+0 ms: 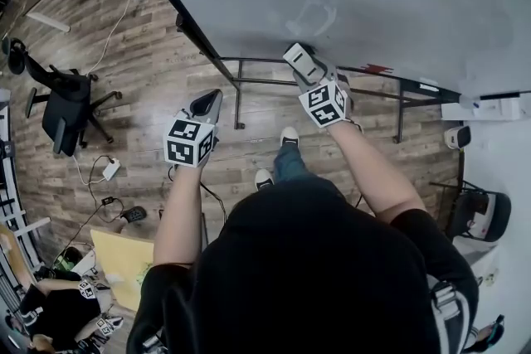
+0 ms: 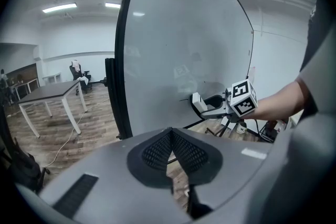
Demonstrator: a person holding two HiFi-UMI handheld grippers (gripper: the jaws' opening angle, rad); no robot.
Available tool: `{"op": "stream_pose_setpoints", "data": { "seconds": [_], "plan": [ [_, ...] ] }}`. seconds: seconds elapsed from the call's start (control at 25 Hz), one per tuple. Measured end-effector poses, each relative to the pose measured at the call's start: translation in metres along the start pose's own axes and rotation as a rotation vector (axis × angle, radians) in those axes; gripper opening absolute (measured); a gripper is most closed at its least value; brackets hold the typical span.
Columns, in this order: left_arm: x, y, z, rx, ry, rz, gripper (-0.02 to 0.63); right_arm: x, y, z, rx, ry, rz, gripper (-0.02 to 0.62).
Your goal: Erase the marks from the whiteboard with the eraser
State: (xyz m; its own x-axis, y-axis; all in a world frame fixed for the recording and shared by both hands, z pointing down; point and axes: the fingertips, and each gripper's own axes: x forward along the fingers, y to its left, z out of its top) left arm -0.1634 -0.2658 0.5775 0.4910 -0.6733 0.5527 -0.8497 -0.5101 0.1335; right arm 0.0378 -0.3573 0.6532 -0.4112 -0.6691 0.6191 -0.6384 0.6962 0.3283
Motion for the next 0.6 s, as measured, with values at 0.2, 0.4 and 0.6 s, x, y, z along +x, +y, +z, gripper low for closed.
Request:
{"op": "stream_pose_setpoints", "data": {
  "seconds": [0.2,0.4,0.6],
  "plan": [
    [0.004,0.004,-0.004,-0.009,0.008,0.003,0.011,0.014,-0.003,-0.002,-0.017,0.010,-0.013,0.245],
    [0.005,0.008,-0.009,-0.019,0.014,0.007,0.011,0.022,-0.005,-0.004,-0.030,0.014,-0.031,0.244],
    [0.006,0.009,-0.012,-0.024,0.015,0.006,0.011,0.024,-0.003,-0.004,-0.034,0.011,-0.042,0.244]
  ]
}}
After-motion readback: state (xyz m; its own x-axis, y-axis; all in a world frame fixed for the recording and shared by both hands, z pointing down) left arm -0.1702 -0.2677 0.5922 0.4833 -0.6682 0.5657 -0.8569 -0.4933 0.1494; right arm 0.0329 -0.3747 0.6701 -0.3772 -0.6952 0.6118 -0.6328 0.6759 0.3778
